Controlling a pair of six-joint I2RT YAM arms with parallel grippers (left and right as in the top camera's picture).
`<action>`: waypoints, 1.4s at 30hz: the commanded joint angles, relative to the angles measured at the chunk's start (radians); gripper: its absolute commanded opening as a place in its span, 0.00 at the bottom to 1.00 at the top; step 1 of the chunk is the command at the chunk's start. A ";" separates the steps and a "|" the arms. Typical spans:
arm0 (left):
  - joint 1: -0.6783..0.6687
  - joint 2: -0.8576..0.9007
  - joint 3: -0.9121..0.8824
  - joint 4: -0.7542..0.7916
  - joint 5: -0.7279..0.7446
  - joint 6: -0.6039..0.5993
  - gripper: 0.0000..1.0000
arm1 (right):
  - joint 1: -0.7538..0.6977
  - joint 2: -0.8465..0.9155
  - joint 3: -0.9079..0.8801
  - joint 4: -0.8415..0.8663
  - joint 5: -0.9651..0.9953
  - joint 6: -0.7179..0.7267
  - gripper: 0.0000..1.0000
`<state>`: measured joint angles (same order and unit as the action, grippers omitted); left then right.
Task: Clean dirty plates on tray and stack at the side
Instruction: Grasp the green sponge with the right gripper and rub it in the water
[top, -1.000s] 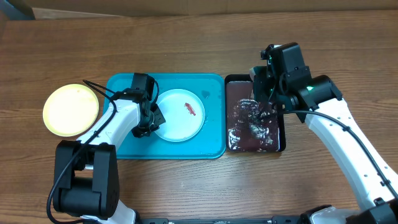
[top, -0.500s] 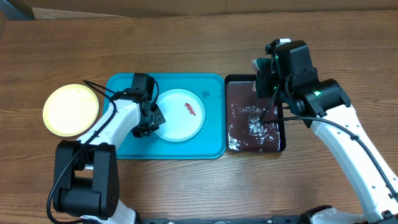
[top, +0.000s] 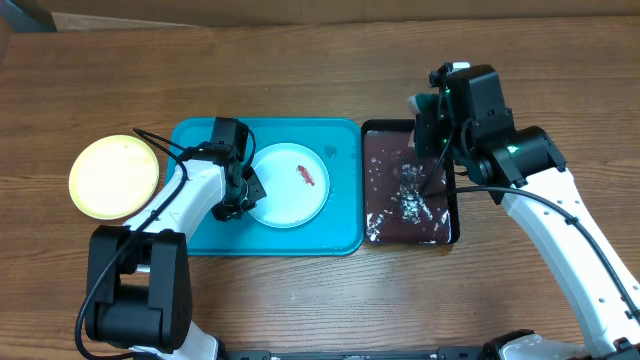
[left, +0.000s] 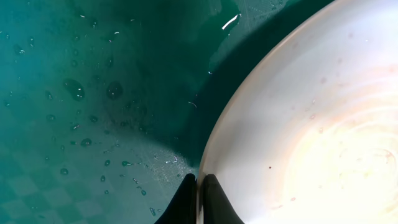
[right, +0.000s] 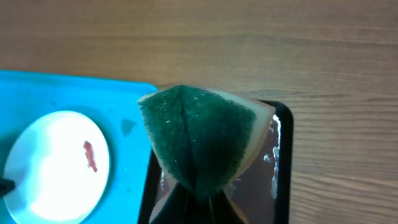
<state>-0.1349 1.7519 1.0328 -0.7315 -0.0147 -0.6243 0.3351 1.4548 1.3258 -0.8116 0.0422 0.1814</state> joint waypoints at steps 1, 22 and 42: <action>0.003 0.010 -0.025 0.007 -0.003 0.019 0.04 | -0.003 -0.024 0.022 0.000 0.009 -0.002 0.04; 0.003 0.010 -0.025 0.010 -0.003 0.019 0.04 | -0.002 0.027 0.022 -0.033 -0.010 0.056 0.04; 0.003 0.010 -0.025 0.011 -0.002 0.018 0.04 | 0.002 0.131 0.011 -0.065 -0.021 0.082 0.04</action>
<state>-0.1349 1.7519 1.0325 -0.7311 -0.0147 -0.6243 0.3355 1.6512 1.2903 -0.8833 0.0250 0.2577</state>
